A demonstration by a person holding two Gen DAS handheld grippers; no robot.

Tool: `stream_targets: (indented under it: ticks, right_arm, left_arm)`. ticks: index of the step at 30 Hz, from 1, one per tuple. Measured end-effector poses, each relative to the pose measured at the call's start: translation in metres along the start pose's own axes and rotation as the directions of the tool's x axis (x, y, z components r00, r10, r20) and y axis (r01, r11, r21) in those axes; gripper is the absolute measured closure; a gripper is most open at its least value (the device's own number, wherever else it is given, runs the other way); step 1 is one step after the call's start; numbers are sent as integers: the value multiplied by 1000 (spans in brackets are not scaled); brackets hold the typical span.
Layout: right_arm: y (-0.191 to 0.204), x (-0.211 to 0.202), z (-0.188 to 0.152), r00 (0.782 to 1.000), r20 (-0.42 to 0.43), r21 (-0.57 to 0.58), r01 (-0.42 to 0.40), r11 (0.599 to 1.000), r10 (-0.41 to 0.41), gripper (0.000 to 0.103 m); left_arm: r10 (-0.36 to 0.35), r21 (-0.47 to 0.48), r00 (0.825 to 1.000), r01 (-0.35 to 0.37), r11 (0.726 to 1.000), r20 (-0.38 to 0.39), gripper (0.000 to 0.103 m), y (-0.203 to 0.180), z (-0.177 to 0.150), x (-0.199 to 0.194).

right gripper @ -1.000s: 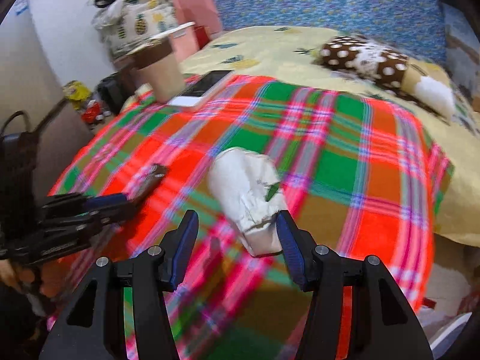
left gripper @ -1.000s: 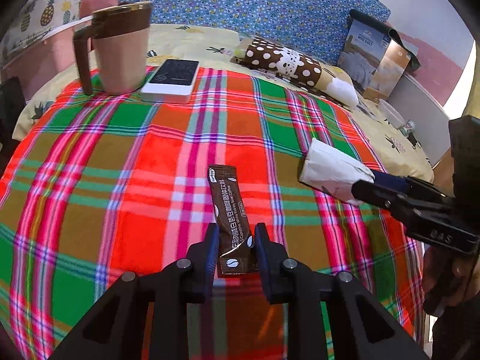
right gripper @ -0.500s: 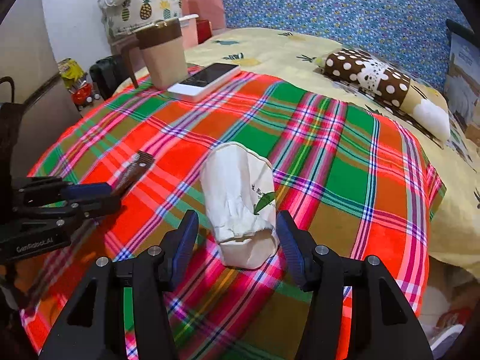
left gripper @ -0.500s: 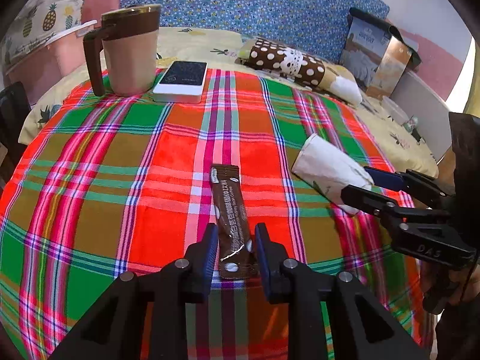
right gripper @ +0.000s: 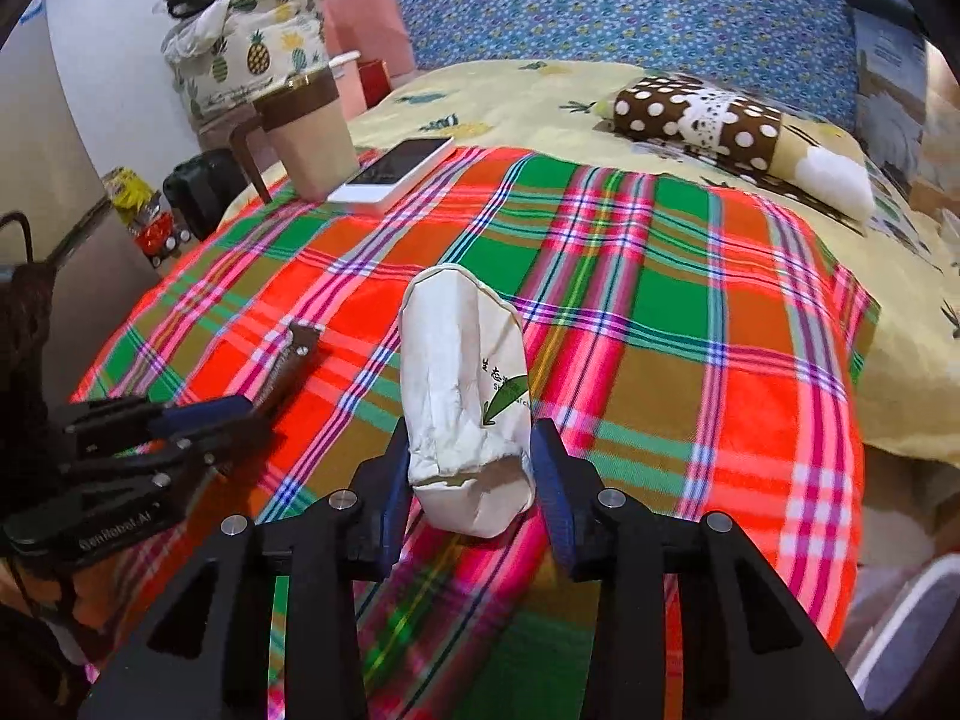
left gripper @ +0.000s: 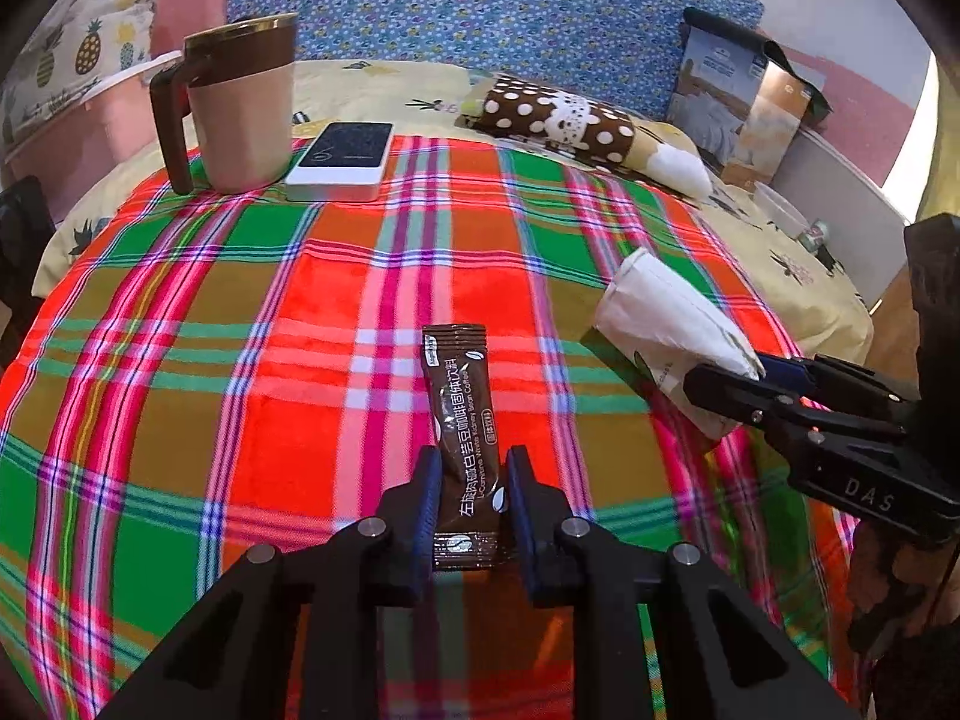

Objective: Collect trash
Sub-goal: 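Carry the sachet and paper bag over the bin and open both tools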

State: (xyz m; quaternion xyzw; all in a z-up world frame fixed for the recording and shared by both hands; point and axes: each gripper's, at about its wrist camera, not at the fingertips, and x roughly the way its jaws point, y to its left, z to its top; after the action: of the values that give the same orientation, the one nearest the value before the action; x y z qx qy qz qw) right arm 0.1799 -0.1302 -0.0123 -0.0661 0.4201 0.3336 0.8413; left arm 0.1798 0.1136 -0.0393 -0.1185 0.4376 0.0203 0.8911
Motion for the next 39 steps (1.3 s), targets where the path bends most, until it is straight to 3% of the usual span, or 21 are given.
stream_targets:
  ticks: [21,39]
  right_arm:
    - [-6,-80,-57,992,98,125,70,990,-83,63]
    - [-53,-132,-102,959,135,294,203,934,-251,63]
  left_arm:
    - [-123,149,991,114,982,52,81,-83,-38,-65]
    - [-266,297,964,251,921,8,81,-178,-54,-69]
